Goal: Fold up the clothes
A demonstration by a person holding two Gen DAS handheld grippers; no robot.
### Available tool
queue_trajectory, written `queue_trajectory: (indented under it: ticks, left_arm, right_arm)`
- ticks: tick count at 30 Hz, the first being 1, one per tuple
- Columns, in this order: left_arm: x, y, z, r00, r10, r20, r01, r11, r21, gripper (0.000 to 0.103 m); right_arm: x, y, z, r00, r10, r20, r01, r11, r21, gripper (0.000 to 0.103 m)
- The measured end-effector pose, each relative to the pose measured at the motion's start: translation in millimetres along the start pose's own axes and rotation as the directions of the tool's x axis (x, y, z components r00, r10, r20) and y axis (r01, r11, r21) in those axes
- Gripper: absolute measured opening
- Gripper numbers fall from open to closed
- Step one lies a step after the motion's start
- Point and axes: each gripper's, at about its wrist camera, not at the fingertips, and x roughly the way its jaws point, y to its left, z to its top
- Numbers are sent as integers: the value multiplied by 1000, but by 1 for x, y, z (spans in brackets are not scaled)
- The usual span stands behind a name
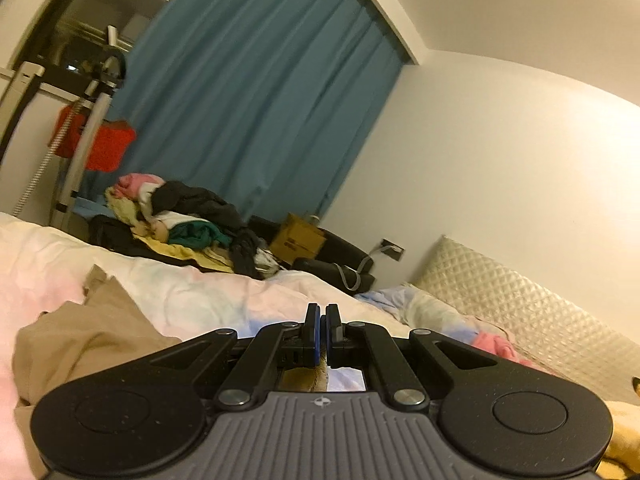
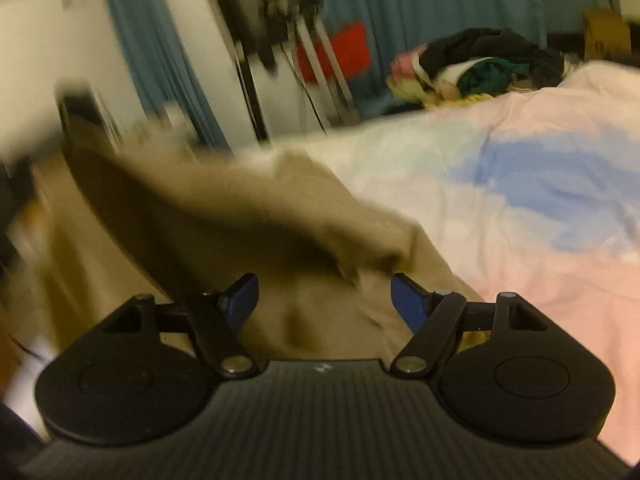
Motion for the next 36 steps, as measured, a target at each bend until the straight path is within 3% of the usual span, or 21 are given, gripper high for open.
queue_trajectory:
  ticks: [4, 8, 9, 10, 12, 13, 16, 19, 21, 24, 26, 28, 32, 33, 36]
  left_arm:
    - [-3, 10, 3, 998, 65, 25, -64, 997, -37, 2]
    - [-4, 22, 6, 993, 115, 26, -113, 991, -67, 2]
    - [-4, 25, 7, 992, 126, 21, -125, 989, -74, 2]
    - [-4, 28, 8, 990, 138, 15, -136, 987, -80, 2]
    - [-2, 33, 9, 988, 154, 6, -153, 984, -87, 2]
    - [-2, 34, 9, 987, 158, 2, -158, 984, -87, 2]
    - [1, 37, 9, 985, 172, -10, -172, 981, -88, 2]
    - [5, 40, 8, 982, 189, -21, -190, 978, -85, 2]
    - [12, 45, 6, 977, 211, -39, -213, 973, -89, 2]
    - [22, 51, 3, 967, 244, -71, -250, 963, -98, 3]
    - [26, 54, 0, 961, 264, -87, -272, 957, -97, 3]
    - [31, 57, -3, 953, 284, -103, -293, 951, -96, 3]
    - [39, 62, -8, 937, 322, -136, -336, 937, -93, 3]
    - [40, 62, -8, 936, 325, -133, -338, 937, -92, 3]
    - [38, 59, -7, 943, 311, -117, -322, 942, -89, 3]
  right_arm:
    - [-2, -11, -4, 992, -120, -47, 119, 993, -19, 74]
    - [-14, -44, -1, 992, -66, -106, 81, 985, 149, 69]
    - [-16, -53, -1, 993, -46, -112, 67, 978, 196, 54]
    - [-19, -60, 0, 993, -35, -112, 61, 969, 237, 32]
    - [-26, -72, 2, 996, 3, -92, 26, 951, 307, 5]
    - [-31, -74, 4, 997, 19, -71, 5, 945, 328, 4]
    - [-48, -81, 15, 1000, -8, 0, 8, 948, 319, 4]
    - [-53, -83, 18, 988, -148, 37, 133, 956, 261, 4]
    - [-50, -86, 15, 981, -186, 51, 166, 948, 270, 5]
    - [-43, -81, 12, 991, -124, 55, 105, 957, 270, 8]
    - [-36, -68, 12, 991, -130, 27, 121, 970, 212, 21]
    - [-31, -56, 7, 989, -147, 15, 142, 975, 172, 71]
    - [-19, -54, -5, 993, -91, -73, 102, 980, 168, 71]
    - [-18, -55, -6, 993, -80, -83, 94, 979, 179, 69]
    - [-23, -61, -4, 997, -48, -57, 60, 969, 239, 11]
